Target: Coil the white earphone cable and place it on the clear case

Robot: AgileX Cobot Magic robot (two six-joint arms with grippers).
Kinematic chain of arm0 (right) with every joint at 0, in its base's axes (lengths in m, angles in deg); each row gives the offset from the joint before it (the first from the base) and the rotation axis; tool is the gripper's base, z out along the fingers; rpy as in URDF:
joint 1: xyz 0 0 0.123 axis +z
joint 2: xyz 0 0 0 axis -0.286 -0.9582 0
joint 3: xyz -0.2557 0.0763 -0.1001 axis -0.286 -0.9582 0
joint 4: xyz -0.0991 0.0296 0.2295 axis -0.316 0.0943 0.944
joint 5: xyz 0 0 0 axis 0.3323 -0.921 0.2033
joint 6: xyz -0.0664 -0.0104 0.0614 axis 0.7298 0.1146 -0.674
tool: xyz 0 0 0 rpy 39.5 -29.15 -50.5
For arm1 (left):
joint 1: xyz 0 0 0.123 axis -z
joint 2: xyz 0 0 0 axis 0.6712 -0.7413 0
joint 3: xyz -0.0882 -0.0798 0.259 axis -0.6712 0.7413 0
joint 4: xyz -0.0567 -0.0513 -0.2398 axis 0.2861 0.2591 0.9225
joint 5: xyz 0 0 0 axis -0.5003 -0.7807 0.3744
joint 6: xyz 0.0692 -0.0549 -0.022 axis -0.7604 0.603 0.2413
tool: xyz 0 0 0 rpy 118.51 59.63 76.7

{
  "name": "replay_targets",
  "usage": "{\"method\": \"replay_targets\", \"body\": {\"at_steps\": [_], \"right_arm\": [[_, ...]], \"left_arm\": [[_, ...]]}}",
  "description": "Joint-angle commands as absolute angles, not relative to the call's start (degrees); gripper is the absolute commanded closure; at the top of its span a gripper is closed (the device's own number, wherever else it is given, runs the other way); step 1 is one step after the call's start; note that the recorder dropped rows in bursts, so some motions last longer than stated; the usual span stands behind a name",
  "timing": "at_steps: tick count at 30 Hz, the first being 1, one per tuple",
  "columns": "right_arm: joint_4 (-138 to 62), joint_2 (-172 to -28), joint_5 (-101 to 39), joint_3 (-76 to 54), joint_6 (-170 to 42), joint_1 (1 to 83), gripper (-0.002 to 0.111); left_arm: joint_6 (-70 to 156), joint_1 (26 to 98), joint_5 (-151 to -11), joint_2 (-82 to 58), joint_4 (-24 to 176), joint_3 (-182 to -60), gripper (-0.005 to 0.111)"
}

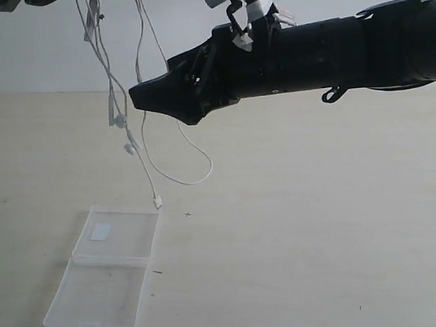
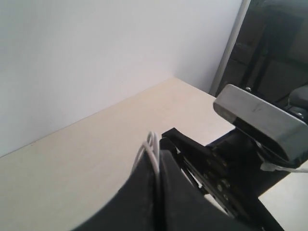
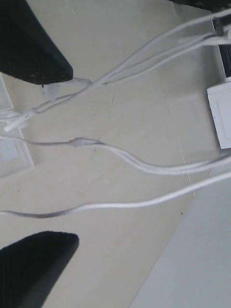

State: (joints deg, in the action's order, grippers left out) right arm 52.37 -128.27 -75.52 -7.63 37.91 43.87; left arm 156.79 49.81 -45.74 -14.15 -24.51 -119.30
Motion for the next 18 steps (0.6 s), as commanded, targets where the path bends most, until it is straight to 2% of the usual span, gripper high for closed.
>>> {"method": "replay_targets", "body": {"at_steps": [1,18], "right_arm": [[55.77,-128.47,-77.64,-8.02,44.20,43.95,0.028],[61.90,-132.11,-86.58,-8.02,48.23,44.17,0.028]], "left_arm": [[156.59,50.23,-45.88,-14.18,-24.01,-119.92,0.107],[158.30,50.23,-44.89,-14.33,-24.01,-122.13,0.107]]}}
